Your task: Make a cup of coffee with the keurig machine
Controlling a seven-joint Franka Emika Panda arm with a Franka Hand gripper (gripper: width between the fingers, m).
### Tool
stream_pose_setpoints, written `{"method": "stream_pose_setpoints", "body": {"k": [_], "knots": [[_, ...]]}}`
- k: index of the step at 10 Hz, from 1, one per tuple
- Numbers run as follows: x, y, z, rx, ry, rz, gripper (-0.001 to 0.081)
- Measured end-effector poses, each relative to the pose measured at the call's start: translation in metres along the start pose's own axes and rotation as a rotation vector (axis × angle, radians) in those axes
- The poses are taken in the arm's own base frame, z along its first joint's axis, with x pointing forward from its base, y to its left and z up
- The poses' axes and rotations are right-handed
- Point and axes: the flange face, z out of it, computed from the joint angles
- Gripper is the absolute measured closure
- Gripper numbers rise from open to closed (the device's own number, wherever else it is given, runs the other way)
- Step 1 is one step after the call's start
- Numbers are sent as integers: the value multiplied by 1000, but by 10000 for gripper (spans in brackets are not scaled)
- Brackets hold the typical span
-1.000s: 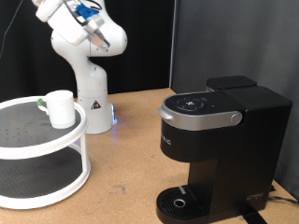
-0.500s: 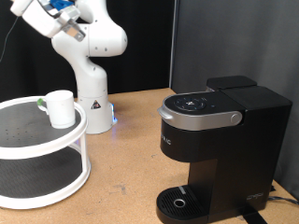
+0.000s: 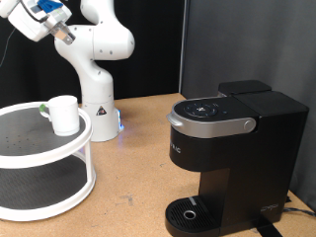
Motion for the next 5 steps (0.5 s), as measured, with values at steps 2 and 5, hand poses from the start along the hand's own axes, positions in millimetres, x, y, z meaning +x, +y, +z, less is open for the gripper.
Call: {"method": "stream_pose_setpoints", "body": {"k": [2, 5], "knots": [[-5, 6, -5, -44, 42, 21, 806], [-27, 10, -24, -37, 65, 83, 806]]}}
